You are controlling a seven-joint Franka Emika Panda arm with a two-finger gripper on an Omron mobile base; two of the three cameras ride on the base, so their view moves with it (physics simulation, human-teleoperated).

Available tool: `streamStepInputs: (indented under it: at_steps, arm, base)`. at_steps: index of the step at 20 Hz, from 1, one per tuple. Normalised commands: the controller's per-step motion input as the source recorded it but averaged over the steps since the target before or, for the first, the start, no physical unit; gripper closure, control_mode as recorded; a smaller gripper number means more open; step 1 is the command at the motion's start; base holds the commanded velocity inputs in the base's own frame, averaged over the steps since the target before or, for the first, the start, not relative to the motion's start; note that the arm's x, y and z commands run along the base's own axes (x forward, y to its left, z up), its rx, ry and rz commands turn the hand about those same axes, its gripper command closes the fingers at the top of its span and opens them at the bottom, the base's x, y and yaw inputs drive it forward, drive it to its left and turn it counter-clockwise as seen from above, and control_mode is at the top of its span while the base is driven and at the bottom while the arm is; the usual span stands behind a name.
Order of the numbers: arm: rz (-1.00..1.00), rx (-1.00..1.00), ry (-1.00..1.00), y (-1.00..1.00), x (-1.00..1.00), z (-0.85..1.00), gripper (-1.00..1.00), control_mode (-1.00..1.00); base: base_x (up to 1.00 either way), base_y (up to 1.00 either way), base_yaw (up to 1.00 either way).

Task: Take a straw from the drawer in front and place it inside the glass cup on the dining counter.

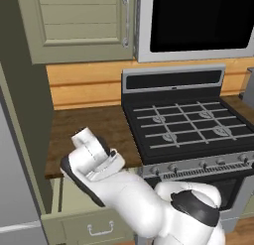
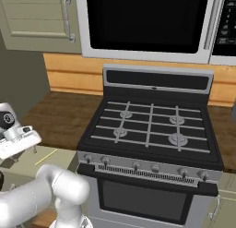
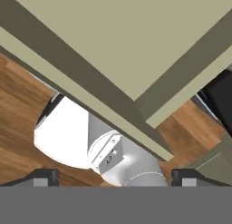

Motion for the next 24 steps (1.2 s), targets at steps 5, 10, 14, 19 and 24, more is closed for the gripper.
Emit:
streamStepInputs:
  at_steps: [5,10,14,19,24]
  arm:
    - [0.01,0.34,-0.01,-0.33,0.09,-0.27,-1.00,-1.00]
    - [0.00,0.35,-0.04,0.21,0.29,-0.42,-1.00,-1.00]
    - [0.00,0.20,-0.07,0.52,0.14,-0.53,-1.00,-1.00]
    - [-0.06,0.01,-0.03,0.31,-0.28,-0.35,-1.00,-1.00]
    - [-0.10,0.00,0.00,0.21,-1.00,0.00,-1.00,-1.00]
  base:
    - [0.00,0.00,0.00]
    - [0.00,0.00,0.00]
    - [0.00,0.00,0.00]
    - [0.00,0.00,0.00]
    - [0.00,0.00,0.00]
